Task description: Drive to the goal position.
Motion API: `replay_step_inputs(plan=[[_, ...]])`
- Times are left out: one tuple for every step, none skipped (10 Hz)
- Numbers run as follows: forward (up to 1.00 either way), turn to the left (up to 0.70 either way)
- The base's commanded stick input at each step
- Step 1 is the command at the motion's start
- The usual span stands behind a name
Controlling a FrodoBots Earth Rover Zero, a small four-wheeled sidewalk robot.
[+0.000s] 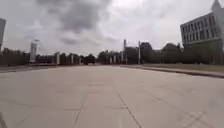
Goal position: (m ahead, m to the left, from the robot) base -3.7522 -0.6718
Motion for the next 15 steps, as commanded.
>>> replay_step_inputs(plan=[[0.7,0.0],[0.7,0.0],[0.7,0.0],[0.7,0.0],[0.7,0.0],[0.7,0.0],[0.7,0.0],[0.7,0.0],[0.7,0.0],[0.7,0.0],[0.7,0.0],[0.7,0.0],[0.7,0.0],[0.7,0.0],[0.7,0.0]])
